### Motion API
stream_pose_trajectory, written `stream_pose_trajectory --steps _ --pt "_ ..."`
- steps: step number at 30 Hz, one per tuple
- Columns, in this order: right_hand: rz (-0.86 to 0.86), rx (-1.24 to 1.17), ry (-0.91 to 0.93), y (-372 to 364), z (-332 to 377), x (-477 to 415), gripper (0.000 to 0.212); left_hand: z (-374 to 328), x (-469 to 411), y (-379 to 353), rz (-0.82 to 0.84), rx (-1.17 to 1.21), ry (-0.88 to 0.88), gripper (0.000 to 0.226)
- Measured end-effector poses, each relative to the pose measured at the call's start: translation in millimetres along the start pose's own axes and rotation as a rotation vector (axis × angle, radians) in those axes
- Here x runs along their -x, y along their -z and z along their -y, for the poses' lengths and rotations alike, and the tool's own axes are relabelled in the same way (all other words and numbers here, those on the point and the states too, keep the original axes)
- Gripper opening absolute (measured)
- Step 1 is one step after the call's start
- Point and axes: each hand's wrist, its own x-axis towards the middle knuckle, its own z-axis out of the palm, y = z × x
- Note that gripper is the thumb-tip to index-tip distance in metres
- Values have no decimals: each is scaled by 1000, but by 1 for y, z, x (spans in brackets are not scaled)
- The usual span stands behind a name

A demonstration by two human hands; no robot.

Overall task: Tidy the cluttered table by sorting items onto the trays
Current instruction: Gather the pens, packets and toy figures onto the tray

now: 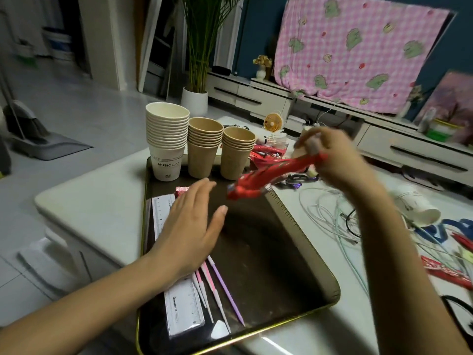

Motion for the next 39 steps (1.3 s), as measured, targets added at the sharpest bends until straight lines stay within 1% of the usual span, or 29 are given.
stream_pose_trajectory --steps 1,3,4,5,7,8,9,10,11,12,13,14,15,16,17,18,19,22,24,25,28,30,34,36,39 --pt "59 42 22 -12 6 2 24 -2 0 1 -28 38 3 61" --pt "183 181 96 -27 15 7 25 -4 1 3 -22 69 -34 65" --pt "286 254 122 -30 17 10 25 -4 1 4 5 63 -74 67" --pt "435 296 127 -31 19 13 26 -5 2 5 46 41 -122 67" --pt "807 271 49 -29 21 17 27 -6 2 4 157 -57 -203 65" --pt "931 230 -9 -27 18 15 25 -5 2 3 215 -116 -234 63" --pt "964 172 -60 -27 12 11 23 -5 3 1 267 -166 -263 62" --pt "895 119 -95 -28 1 4 22 -4 4 -2 309 -201 -279 60" --pt "736 86 -124 -32 -11 -4 22 -3 5 -3 330 -210 -279 57" --pt "517 95 -146 -38 -26 -13 23 -3 5 -4 334 -201 -274 53" --pt "279 171 -147 -45 -44 -21 23 -3 5 -3 331 -187 -272 50" --pt "88 266 -138 -53 -61 -26 23 -3 5 -3 328 -177 -273 49" --pt "-13 309 -134 -62 -77 -28 24 -2 5 -3 328 -173 -274 48" --pt "-34 267 -149 -71 -89 -29 28 -2 5 -3 330 -172 -274 48" --pt "-15 171 -177 -79 -99 -30 33 -2 5 -4 334 -174 -276 48" --pt "18 103 -193 -86 -107 -32 38 -2 5 -4 336 -177 -280 48" --pt "70 94 -176 -92 -113 -35 45 -1 5 -4 337 -182 -283 48" --pt "273 220 -72 -100 -123 -41 54 -1 5 -4 344 -183 -281 49" --pt "328 252 -56 -102 -125 -43 57 -1 5 -4 350 -182 -278 50" --pt "318 282 -51 -103 -126 -42 56 -1 5 -4 353 -183 -281 50" --pt "142 534 59 -106 -127 -41 41 -2 5 -4 349 -174 -284 49" --pt "71 655 87 -104 -129 -40 32 -2 5 -4 344 -170 -287 49" --pt "131 663 162 -97 -126 -42 27 -1 5 -4 336 -180 -287 52" --pt "161 623 193 -89 -120 -42 23 -1 4 -4 343 -182 -282 58" --pt "127 533 203 -75 -112 -43 8 -1 4 -4 336 -184 -270 67"
